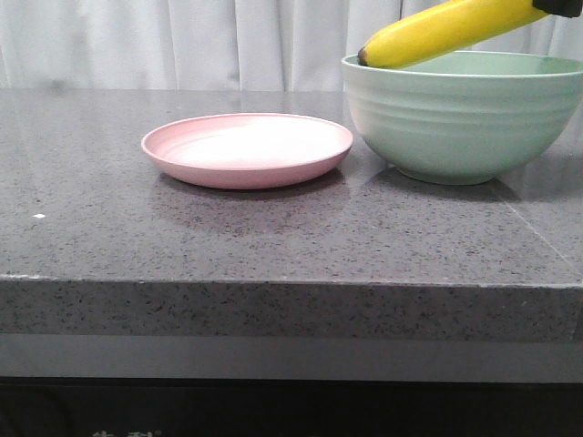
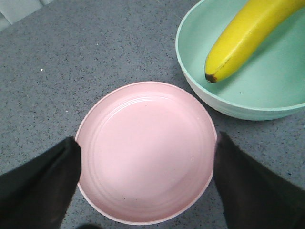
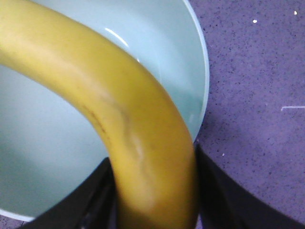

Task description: Transfer banana from pink plate to green bowl

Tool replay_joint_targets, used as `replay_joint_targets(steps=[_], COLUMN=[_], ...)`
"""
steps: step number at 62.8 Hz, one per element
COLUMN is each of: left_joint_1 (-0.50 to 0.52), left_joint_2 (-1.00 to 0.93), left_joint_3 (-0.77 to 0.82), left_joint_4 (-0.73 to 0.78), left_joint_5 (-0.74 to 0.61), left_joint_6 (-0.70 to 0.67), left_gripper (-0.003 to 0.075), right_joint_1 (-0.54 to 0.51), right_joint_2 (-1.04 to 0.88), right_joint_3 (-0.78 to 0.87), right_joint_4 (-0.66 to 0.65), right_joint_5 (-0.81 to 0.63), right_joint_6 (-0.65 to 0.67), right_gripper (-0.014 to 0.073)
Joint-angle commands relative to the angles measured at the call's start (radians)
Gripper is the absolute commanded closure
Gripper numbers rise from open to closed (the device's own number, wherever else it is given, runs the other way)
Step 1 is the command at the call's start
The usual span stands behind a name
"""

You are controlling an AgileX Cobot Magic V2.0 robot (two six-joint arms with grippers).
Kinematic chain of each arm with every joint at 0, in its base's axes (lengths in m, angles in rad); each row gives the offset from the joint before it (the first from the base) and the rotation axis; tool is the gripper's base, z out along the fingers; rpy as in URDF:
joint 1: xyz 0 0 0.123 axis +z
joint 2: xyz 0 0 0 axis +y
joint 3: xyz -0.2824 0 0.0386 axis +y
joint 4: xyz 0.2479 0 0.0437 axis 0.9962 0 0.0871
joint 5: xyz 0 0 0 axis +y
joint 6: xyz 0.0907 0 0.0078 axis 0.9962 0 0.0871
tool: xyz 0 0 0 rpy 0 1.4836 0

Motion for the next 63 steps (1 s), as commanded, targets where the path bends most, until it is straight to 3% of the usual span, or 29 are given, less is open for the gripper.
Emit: replay_joint_targets(steps=[1,16,40,48,54,63], left_joint_1=[-0.002,-0.002,-0.002,-0.002,-0.002,0.022], left_joint_2=[-0.035,-0.035,-0.035,-0.035,-0.035,-0.035], left_joint_3=[-0.033,-0.033,-0.033,-0.033,-0.033,-0.033], left_joint_4=[0.009,0.009,0.009,0.009,0.009,0.009], left_joint_5=[-0.064,-0.064,-0.064,-0.064,-0.069,-0.074], left_joint_6=[-0.009,-0.009,-0.009,-0.014,-0.033,-0.047], left_gripper=[0.0162,0.0162,0.0162,0.0171,0.0251,0.0533], right_joint_1=[-0.007,-0.007,-0.007,-0.007,-0.007,-0.007], right_joint_2=[-0.042,-0.042,-0.045,-0.047,-0.048,-0.051], right_joint_3=[-0.025,-0.025,-0.040,-0.083,-0.107,-0.107], right_joint_4=[-0.020,-0.020,-0.025,0.026,0.097,0.196], right_joint_5=[0.070,0.069,0.036,0.042,0.053,0.048], right_joint_6=[0.009,0.014,0.057,0.091,0.151,0.223], right_gripper=[0.0359,0.0177,0.0174,0.0182,0.0247,0.0506])
